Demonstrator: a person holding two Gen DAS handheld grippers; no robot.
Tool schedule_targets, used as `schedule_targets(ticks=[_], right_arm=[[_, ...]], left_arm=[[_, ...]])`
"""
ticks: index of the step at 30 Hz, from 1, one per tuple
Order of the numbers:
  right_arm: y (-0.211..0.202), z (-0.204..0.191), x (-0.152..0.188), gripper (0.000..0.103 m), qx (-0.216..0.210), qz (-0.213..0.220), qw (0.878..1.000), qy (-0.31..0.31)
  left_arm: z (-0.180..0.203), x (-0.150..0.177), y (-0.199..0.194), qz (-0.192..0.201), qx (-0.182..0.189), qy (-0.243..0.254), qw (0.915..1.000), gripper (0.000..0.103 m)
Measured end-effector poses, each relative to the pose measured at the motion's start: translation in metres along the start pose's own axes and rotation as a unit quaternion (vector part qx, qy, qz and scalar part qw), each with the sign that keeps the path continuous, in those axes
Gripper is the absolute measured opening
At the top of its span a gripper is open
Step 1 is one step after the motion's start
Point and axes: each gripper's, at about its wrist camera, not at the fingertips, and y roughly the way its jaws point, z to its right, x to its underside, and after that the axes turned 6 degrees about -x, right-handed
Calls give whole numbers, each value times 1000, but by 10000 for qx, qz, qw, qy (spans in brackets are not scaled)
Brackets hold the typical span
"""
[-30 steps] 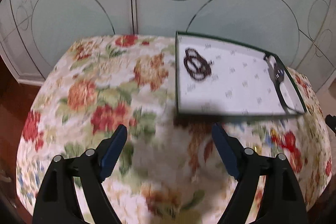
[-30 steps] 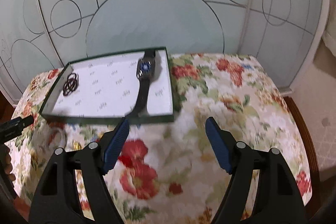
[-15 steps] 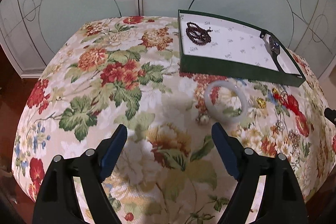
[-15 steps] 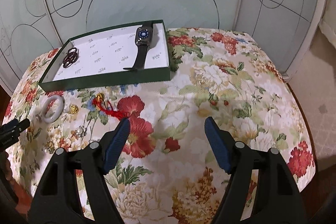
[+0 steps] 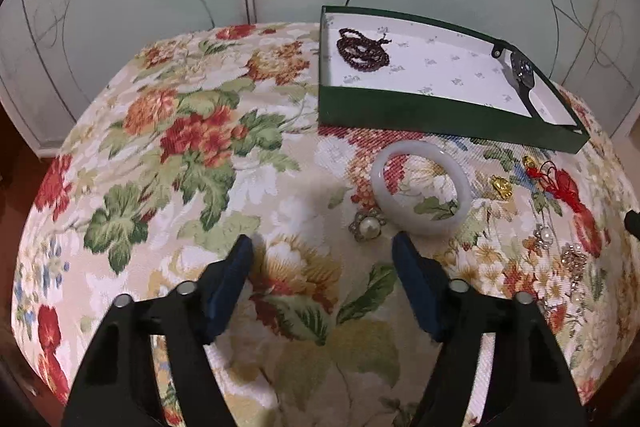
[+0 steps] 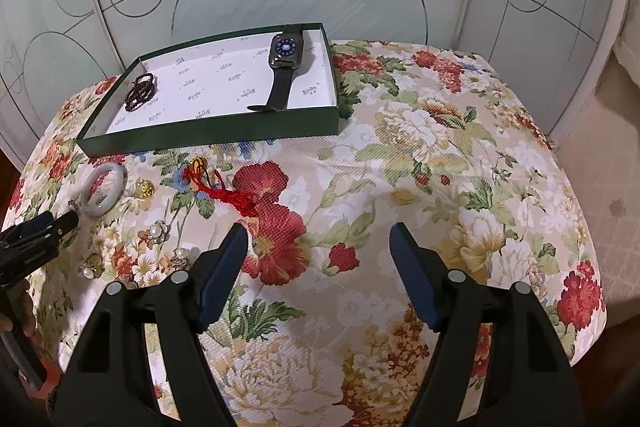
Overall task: Organize jewelry
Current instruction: 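Move both tools back toward the remaining jewelry beside the jade bangle, then close the left tool on the pearl ring beside the jade bangle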
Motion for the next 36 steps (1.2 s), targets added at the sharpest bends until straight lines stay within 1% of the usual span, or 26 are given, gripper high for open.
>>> schedule_targets(ticks=[4, 5, 7, 10, 11, 16, 18, 21, 24, 29, 36], right_arm=[[3, 1, 1, 73, -12, -49, 10000, 30], [4, 1, 2, 73, -18, -58, 10000, 35], [5, 1, 2, 73, -27, -72, 10000, 36], [5, 1, 3, 73, -25, -68, 10000, 36], [6, 1, 3, 73, -25, -67, 10000, 43], [7, 1, 3, 73, -54, -88, 9999, 55], [8, 0, 4, 73, -94, -109, 9999, 67], [9, -3, 5, 73, -199, -154, 9996, 86], [9, -9, 7, 73, -284, -183, 9994, 46], [10, -23, 13, 73, -475, -248, 9985, -67], [14, -36, 20, 73, -621, -382, 9971, -196]], left_arm=[[4, -1, 1, 96, -133, 79, 9998, 56], [6, -2, 0, 127, -159, 114, 9997, 52], [7, -2, -1, 162, -160, 128, 9997, 48], [8, -1, -3, 205, -192, 147, 9995, 38], [7, -1, -4, 209, -201, 152, 9995, 34], [5, 0, -5, 242, -263, 193, 9992, 23], [3, 0, -5, 225, -309, 171, 9991, 16], [-2, -1, -4, 192, -309, 97, 9993, 7], [-7, -2, -4, 147, -248, 25, 9996, 3], [-12, -1, -5, 131, -261, 19, 9996, 3], [-20, 0, -6, 120, -327, -25, 9994, 2]])
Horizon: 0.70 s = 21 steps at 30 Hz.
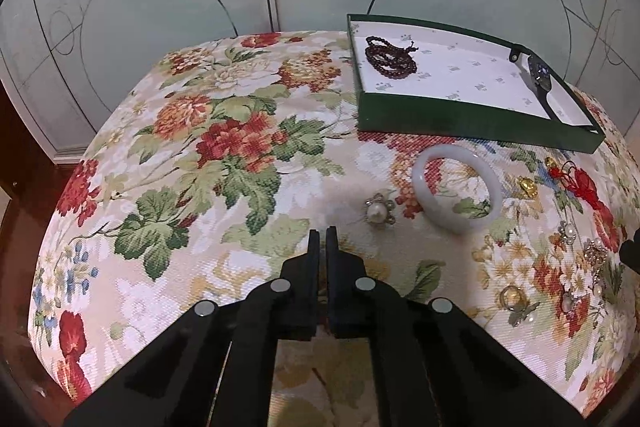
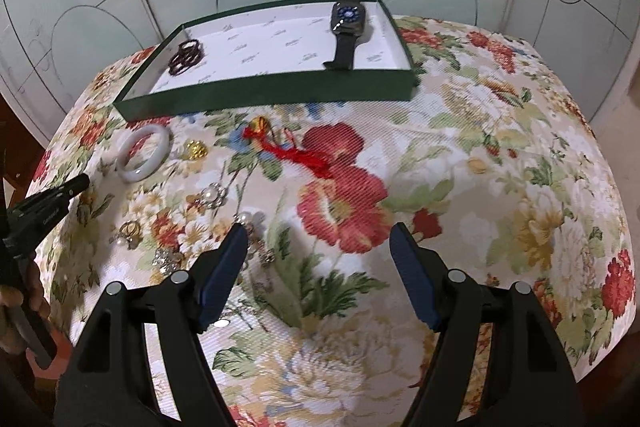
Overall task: Organize jewelry
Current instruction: 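Close the left tool on the pearl ring beside the jade bangle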
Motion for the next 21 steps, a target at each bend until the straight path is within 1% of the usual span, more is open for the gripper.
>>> schedule_targets(ticks=[4, 7, 10, 12, 14, 16, 17, 18, 19, 20, 21], right_arm=[[3, -5, 2, 73, -58, -37, 10000, -36], [3, -5, 2, 73, -58, -44, 10000, -55], [3, -6, 2, 73, -57, -37, 10000, -37], [4, -5, 2, 73, -61, -37, 10000, -21], [4, -4, 1, 73, -67, -39, 10000, -19], [4, -4, 1, 73, -79, -40, 10000, -26], [4, -4, 1, 73, -72, -41, 10000, -22], [4, -5, 1, 73, -80, -46, 10000, -17], [4, -4, 1, 73, -82, -50, 10000, -9], [4, -4, 1, 73, -85, -53, 9999, -7], [4, -4, 1, 73, -76, -49, 10000, -14]], left_arm=[[1, 0, -2, 23, 70, 22, 10000, 2], [7, -2, -6, 75, 365, 79, 9993, 3], [14, -4, -10, 174, 510, 129, 9985, 3], [16, -5, -8, 140, 536, 111, 9984, 5], [18, -6, -5, 74, 643, 92, 9979, 5], [20, -6, -3, 53, 669, 109, 9977, 5], [22, -7, -2, 45, 682, 120, 9976, 8], [23, -7, -1, 36, 685, 121, 9976, 19], [24, -8, 0, 49, 655, 106, 9978, 26], [23, -8, 0, 82, 651, 81, 9978, 37], [24, -9, -1, 130, 663, 57, 9977, 44]])
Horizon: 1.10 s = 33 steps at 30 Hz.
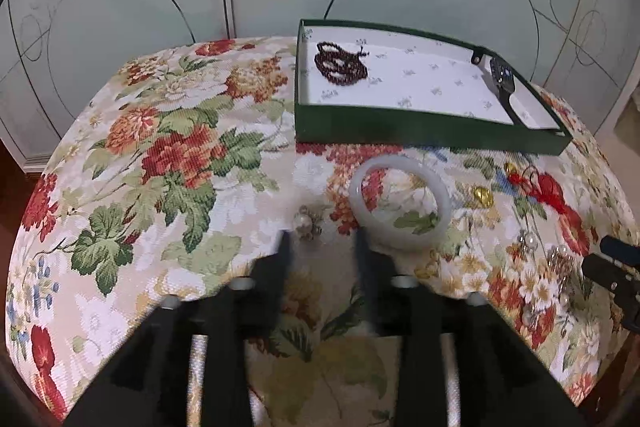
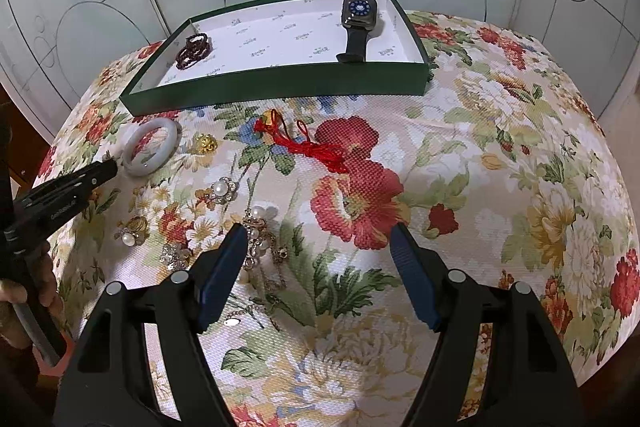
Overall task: Organize jewelry
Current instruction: 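Close the left tool on the pearl ring beside the jade bangle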
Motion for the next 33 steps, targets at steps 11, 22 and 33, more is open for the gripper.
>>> schedule_targets(ticks=[11, 22, 33], right_arm=[[4, 4, -1, 73, -22, -48, 10000, 71], [4, 6, -2, 73, -39, -59, 9999, 116], [4, 6, -3, 73, -32, -58, 9999, 119]], left_arm=[[-3, -7, 5, 76, 58, -13, 10000, 54], [-8, -6, 9, 18, -25, 117, 9999, 43], [-10, -7, 9, 20, -156, 71, 9999, 24]])
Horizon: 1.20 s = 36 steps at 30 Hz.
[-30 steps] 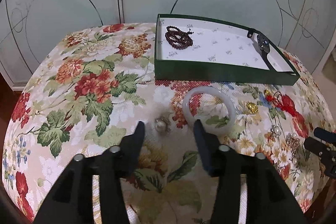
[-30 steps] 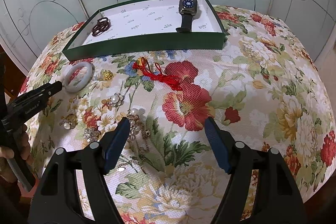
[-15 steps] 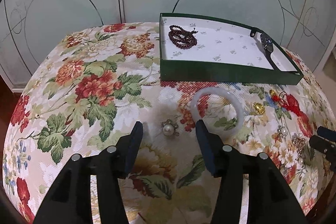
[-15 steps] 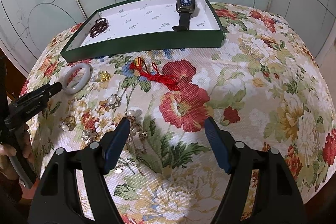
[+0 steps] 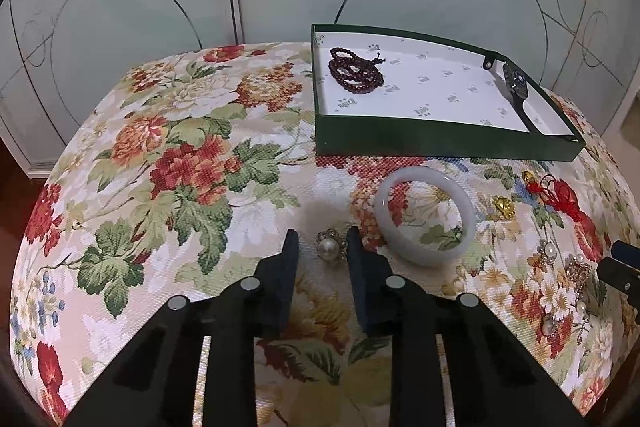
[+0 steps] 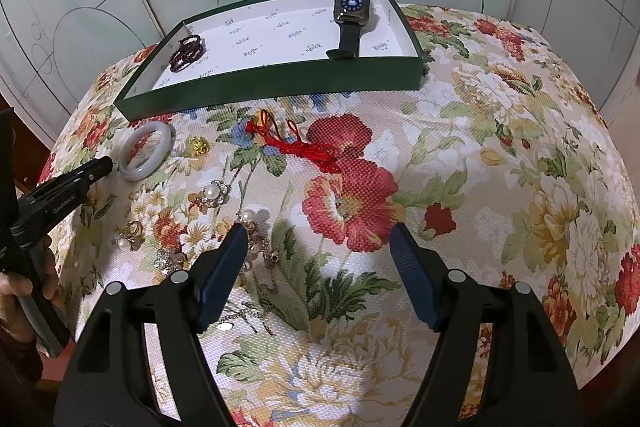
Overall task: Organize jewelry
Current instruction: 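Close the left tool on the pearl ring beside the jade bangle, then grasp the pearl pendant on its gold chain with the right tool while the left tool holds the ring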
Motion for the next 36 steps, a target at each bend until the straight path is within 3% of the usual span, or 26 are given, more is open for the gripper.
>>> schedule_targets(ticks=[5, 24, 28, 29, 33, 34, 36], right_arm=[[0, 1, 0, 73, 5, 5, 10000, 0], [8, -15, 6, 73, -60, -67, 9999, -119], [16, -25, 7, 74, 100, -80, 9995, -297], [17, -27, 8, 71, 171, -80, 9992, -365], [17, -30, 8, 40, 408, -28, 9976, -557], [16, -30, 9, 37, 405, -20, 9975, -571], [16, -31, 9, 11, 403, -5, 9971, -645]], left_arm=[[6, 1, -1, 6, -23, 78, 10000, 14], [1, 4, -4, -26, -152, -51, 9999, 14], [-1, 3, -6, -42, -146, -99, 9998, 14], [-2, 3, -7, -42, -143, -116, 9998, 14], [-2, 4, -8, -55, -142, -130, 9998, 14], [-1, 4, -8, -62, -139, -130, 9998, 14], [-1, 6, -8, -77, -140, -134, 9998, 14]])
